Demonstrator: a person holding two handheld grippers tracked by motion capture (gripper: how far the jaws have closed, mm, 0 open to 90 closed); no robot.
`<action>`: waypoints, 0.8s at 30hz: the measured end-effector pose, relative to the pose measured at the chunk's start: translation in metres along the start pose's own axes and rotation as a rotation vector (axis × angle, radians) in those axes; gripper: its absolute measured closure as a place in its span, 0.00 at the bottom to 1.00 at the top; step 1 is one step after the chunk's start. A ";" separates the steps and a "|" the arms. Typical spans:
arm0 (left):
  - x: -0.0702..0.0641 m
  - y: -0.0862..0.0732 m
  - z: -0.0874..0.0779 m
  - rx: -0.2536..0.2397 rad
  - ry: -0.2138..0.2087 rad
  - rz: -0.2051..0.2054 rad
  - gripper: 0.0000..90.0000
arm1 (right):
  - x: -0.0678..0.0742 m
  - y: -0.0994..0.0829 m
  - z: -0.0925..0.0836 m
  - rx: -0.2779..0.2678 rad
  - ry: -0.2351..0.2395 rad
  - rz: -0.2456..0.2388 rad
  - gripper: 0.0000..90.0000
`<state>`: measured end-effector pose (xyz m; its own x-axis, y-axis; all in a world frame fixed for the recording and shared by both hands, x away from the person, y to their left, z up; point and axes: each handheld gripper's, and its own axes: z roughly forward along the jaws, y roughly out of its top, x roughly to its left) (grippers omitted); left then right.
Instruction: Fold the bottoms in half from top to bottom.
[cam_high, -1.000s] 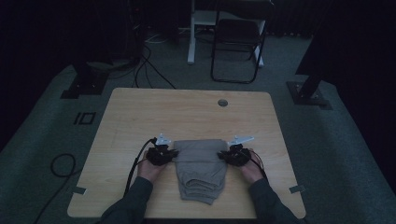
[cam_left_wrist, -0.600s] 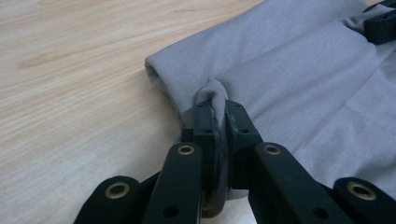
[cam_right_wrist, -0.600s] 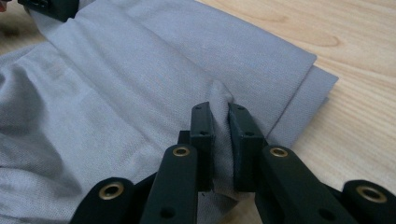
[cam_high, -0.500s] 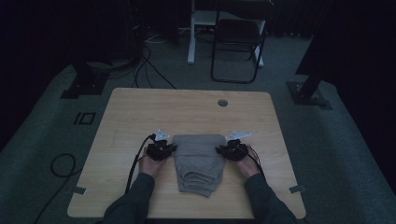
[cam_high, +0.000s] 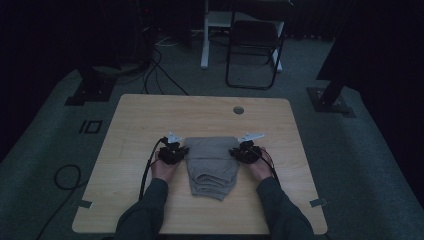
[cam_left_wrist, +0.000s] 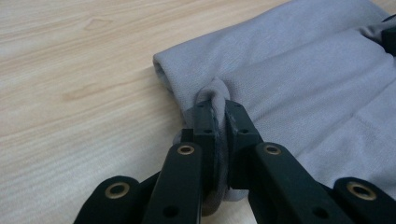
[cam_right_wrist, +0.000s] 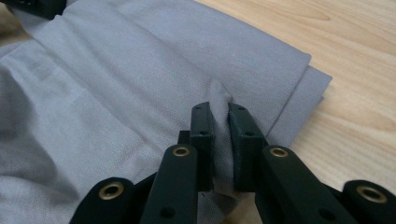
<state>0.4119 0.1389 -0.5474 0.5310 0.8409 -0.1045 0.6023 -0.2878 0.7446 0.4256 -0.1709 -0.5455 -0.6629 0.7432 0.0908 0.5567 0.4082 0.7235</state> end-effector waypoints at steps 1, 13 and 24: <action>0.001 0.001 0.001 0.000 0.003 -0.001 0.94 | -0.001 0.001 0.001 0.000 -0.002 0.004 0.92; 0.006 0.012 0.011 0.004 0.038 -0.016 0.94 | -0.010 0.013 0.012 0.000 -0.031 0.022 0.92; 0.008 0.023 0.021 0.007 0.072 -0.056 0.94 | -0.016 0.024 0.021 0.004 -0.064 0.050 0.92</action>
<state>0.4423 0.1296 -0.5451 0.4519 0.8866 -0.0981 0.6342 -0.2420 0.7343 0.4594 -0.1620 -0.5440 -0.6010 0.7949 0.0828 0.5906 0.3719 0.7162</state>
